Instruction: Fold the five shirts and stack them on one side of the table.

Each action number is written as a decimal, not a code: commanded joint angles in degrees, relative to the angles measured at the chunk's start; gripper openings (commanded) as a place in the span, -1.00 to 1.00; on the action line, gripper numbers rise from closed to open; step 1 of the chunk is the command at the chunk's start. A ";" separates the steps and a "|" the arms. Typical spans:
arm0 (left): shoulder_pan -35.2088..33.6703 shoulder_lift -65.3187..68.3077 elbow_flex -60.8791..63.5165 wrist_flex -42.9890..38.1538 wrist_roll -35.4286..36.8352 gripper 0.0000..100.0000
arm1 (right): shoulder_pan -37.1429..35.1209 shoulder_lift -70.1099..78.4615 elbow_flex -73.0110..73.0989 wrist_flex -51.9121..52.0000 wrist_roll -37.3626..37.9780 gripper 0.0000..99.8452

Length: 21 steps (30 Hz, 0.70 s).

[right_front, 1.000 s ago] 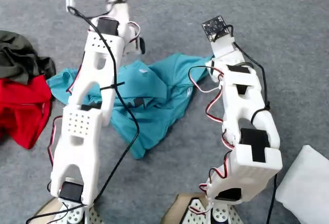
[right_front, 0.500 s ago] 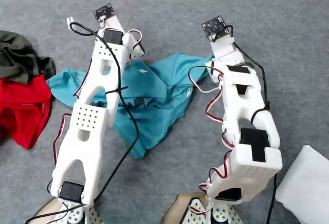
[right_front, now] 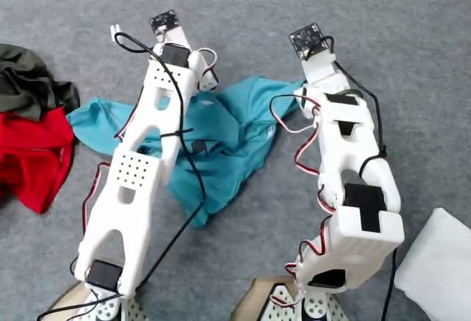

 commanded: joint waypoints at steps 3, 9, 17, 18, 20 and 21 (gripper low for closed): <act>0.44 -0.57 -2.02 0.26 0.53 -0.62 | 0.31 -0.22 -2.86 0.09 0.35 -0.99; -0.70 -0.57 -2.55 0.26 0.53 -0.74 | 0.31 -0.22 -2.86 0.09 0.35 -0.99; -1.14 -1.10 -2.55 0.53 0.53 -0.96 | 0.31 -0.22 -2.86 0.09 0.26 -0.99; -1.05 -1.10 -2.55 0.53 0.53 -0.96 | 0.31 -0.22 -2.86 0.09 0.26 -0.99; -1.05 -1.10 -2.55 0.53 0.53 -0.96 | 0.31 -0.22 -2.86 0.09 0.26 -0.99; -1.05 -1.10 -2.55 0.53 0.53 -0.96 | 0.31 -0.22 -2.86 0.09 0.26 -0.99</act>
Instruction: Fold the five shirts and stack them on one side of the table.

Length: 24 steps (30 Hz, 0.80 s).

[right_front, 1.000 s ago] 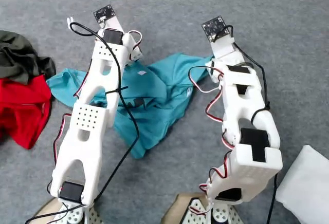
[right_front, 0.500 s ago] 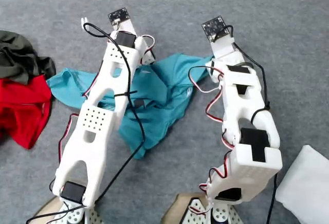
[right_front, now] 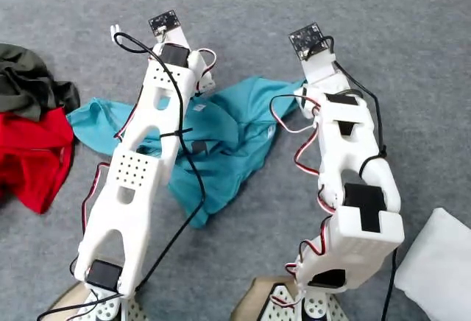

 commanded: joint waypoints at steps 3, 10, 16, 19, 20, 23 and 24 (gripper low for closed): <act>-0.44 -1.27 -2.64 0.70 0.53 -0.96 | 0.31 -0.22 -2.86 0.09 0.26 -0.99; -5.36 -8.31 -15.38 8.18 0.09 -0.96 | 0.31 -0.57 -2.95 0.09 0.18 -0.99; -9.49 -18.51 -18.64 11.25 -5.71 -0.96 | 1.45 -11.38 -4.35 8.53 -0.44 -0.99; -12.13 -25.36 -18.55 11.25 -8.79 -0.96 | 2.33 -23.08 -4.88 12.66 -3.34 -0.99; -13.01 -27.65 -18.64 11.16 -9.93 -0.96 | 2.42 -27.21 -5.32 13.98 -3.34 -0.99; -16.09 -35.12 -18.20 11.16 -12.66 -0.96 | 2.68 -39.52 -7.60 18.20 -3.34 -0.99; -17.14 -37.41 -18.11 11.25 -13.80 -0.96 | 2.95 -43.12 -8.75 19.69 -3.34 -0.99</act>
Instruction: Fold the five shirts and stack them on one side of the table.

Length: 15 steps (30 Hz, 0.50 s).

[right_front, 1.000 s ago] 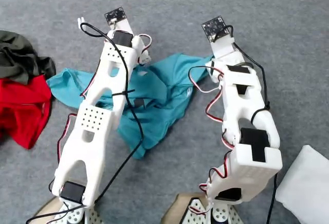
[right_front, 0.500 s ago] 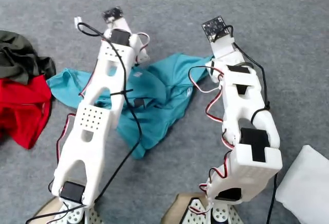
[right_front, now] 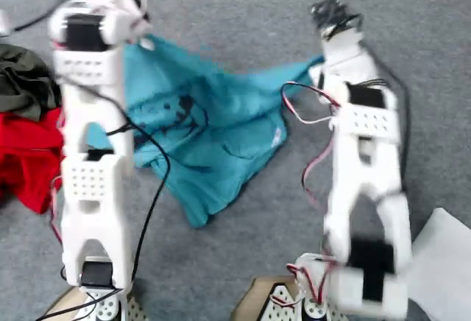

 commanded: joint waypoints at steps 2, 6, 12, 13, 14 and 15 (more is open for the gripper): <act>-4.57 -13.05 -1.85 0.26 -5.01 -0.96 | 2.42 -20.70 -7.69 6.07 -0.88 -0.99; -7.12 -19.47 -1.85 1.23 -8.53 -0.96 | 4.62 -31.60 -14.11 8.97 -0.70 -0.99; -10.29 -29.32 -1.85 3.43 -13.45 -0.96 | 10.95 -38.90 -26.51 9.49 -0.53 -0.99; -10.99 -30.99 -1.85 3.43 -13.89 -0.96 | 12.00 -39.25 -28.88 9.49 -0.53 -0.99; -11.60 -32.57 -2.02 3.43 -14.33 -0.96 | 13.05 -39.25 -31.43 9.49 -0.53 -0.99; -12.13 -34.33 -2.11 3.43 -14.95 -0.96 | 13.93 -39.25 -33.71 9.49 -0.44 -0.99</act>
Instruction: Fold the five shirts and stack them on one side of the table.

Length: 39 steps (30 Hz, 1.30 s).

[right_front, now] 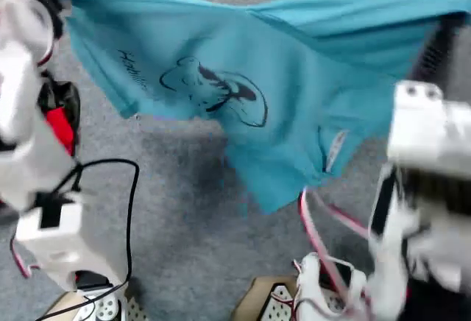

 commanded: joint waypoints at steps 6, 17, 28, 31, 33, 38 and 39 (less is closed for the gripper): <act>-2.81 -14.99 -1.05 0.62 -3.87 -0.96 | 4.97 -0.66 -17.54 1.14 4.48 -0.99; -2.46 -35.12 39.30 0.79 -5.10 -0.96 | -0.13 -0.66 -31.87 15.91 11.87 -0.99; -2.99 -65.80 102.68 -10.29 -11.25 -0.96 | -7.96 1.89 -29.58 29.27 11.43 -0.99; -3.08 -69.41 114.90 -23.21 -11.25 -0.96 | -9.36 4.88 -20.62 25.05 11.43 -0.99; -3.08 -69.14 121.05 -33.41 -11.08 -0.96 | -10.77 7.52 -14.73 20.92 11.43 -0.99; -3.08 -61.05 127.65 -57.05 -6.33 -0.96 | -13.58 17.19 -5.67 12.04 11.34 -0.99; -3.08 -57.71 127.03 -59.87 -5.63 -0.96 | -13.58 19.74 -4.79 10.55 11.34 -0.99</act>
